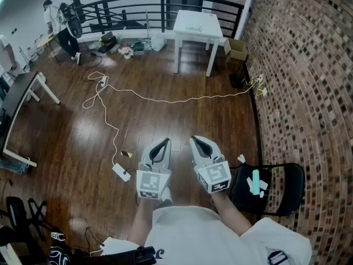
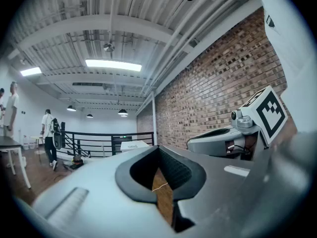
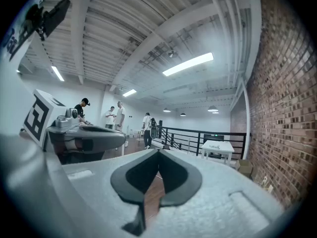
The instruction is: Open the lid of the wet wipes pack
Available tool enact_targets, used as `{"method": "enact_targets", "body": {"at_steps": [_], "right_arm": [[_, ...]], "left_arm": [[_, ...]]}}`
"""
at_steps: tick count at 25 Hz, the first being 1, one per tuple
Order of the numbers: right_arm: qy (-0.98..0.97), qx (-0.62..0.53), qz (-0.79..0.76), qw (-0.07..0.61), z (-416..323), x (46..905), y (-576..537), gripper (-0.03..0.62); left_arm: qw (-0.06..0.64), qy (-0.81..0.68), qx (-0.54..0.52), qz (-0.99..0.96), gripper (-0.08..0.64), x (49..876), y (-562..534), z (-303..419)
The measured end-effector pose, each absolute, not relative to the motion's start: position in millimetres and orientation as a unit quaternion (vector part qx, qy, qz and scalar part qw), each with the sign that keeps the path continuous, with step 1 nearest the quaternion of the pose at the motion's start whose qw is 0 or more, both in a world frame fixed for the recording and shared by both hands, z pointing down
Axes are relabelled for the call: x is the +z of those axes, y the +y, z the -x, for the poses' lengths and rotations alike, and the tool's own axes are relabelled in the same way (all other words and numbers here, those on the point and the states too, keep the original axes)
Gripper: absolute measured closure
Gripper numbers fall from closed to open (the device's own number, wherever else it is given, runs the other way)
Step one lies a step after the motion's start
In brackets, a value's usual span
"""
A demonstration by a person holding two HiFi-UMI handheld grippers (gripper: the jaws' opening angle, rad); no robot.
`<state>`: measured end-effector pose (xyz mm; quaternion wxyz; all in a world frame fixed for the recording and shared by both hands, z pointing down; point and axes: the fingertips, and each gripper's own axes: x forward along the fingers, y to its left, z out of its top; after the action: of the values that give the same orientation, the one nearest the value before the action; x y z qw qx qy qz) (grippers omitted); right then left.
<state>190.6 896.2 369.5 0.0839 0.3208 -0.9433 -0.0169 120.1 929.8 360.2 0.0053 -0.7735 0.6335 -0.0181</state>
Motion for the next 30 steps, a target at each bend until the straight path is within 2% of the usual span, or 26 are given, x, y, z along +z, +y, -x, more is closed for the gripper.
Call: {"method": "enact_targets", "body": {"at_steps": [6, 9, 18, 22, 27, 30], "right_arm": [[-0.936, -0.008, -0.339, 0.1, -124, 382, 827, 0.601], [-0.934, 0.009, -0.337, 0.121, -109, 401, 804, 0.601], [-0.939, 0.03, -0.333, 0.083, -68, 407, 651, 0.601], [-0.946, 0.022, -0.32, 0.046, -67, 380, 561, 0.601], [-0.944, 0.003, -0.329, -0.001, -81, 346, 463, 0.601], [-0.936, 0.02, -0.351, 0.021, -90, 360, 419, 0.6]], "left_arm": [[-0.008, 0.646, -0.025, 0.763, 0.543, 371, 868, -24], [-0.029, 0.652, -0.029, 0.757, 0.543, 386, 838, 2], [-0.035, 0.643, -0.048, 0.764, 0.543, 401, 690, 26], [-0.044, 0.646, -0.02, 0.761, 0.543, 367, 597, 20], [-0.01, 0.649, -0.01, 0.76, 0.543, 340, 504, 17], [-0.034, 0.643, 0.002, 0.765, 0.543, 341, 462, 13]]}}
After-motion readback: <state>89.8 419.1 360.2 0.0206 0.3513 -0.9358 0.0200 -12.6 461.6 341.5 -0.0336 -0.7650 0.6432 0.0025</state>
